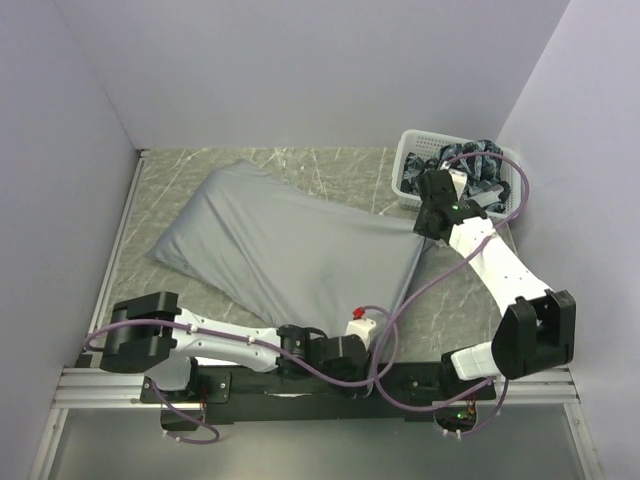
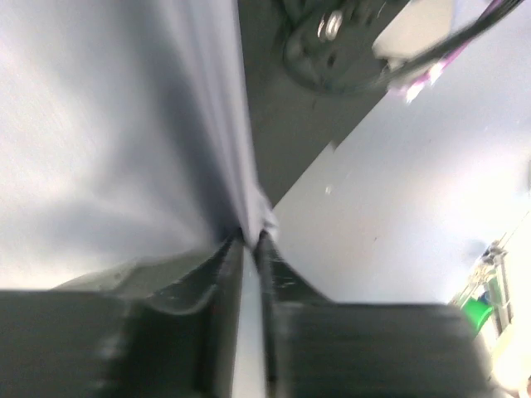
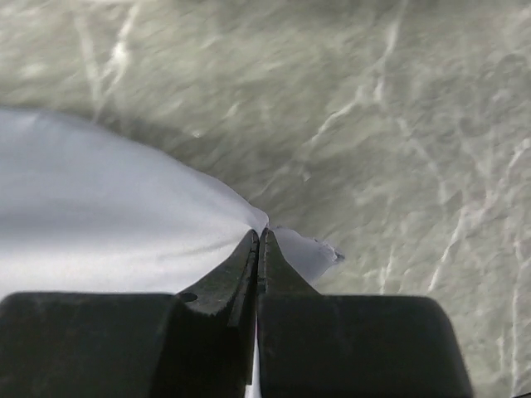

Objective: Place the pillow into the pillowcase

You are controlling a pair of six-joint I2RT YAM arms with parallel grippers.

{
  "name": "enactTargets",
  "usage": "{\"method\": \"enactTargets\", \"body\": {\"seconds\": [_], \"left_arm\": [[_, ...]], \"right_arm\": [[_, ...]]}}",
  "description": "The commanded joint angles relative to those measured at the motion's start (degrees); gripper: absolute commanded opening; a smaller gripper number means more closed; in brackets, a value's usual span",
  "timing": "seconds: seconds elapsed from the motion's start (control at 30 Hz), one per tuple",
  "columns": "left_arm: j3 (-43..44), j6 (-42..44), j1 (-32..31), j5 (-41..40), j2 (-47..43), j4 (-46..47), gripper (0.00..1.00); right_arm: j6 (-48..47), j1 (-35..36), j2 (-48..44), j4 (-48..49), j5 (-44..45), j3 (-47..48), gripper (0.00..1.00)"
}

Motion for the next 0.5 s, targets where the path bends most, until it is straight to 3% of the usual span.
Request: {"method": "enactTargets", "body": {"seconds": [0.0,0.03,0.13,0.17,0.2,0.33,0.43,0.47], "left_arm": [[1.59,1.83,-3.46,6.51,1.39,-4.65,0.29],[2.39,2.18,-3.46,4.07,1.03,-6.83,0.51],[6.17,3.15,-3.03,-1.28,-1.16,-10.53,0.75],[6.78,3.06,-1.98,-2.45,-1.95,-12.89,0.78],[7.57,2.02,-1.10,-3.94,-3.79,-14.04,0.78],[6.53,-0.89,6.01,-10.09,-11.34,-18.97,0.78],[5.47,-1.25,16.89,-14.14,-18.64,-21.17,0.75],[5.56,-0.64,23.54,-17.28,-20.14,-21.17,0.72]], "right_arm": [[-2.57,-3.27,2.53,5.45,6.14,1.83,0.00],[-2.92,-3.62,3.58,5.97,5.96,1.83,0.04],[-3.01,-4.68,5.08,5.63,4.38,3.32,0.20],[-3.01,-5.11,5.26,5.37,3.94,4.45,0.24],[-3.01,-5.03,5.26,5.02,3.41,5.07,0.34],[-2.04,-4.59,2.81,4.48,-0.10,6.57,0.52],[-1.17,-0.83,0.70,5.88,-2.74,5.61,0.63],[-0.81,0.49,0.34,7.11,-3.87,4.74,0.65]]}}
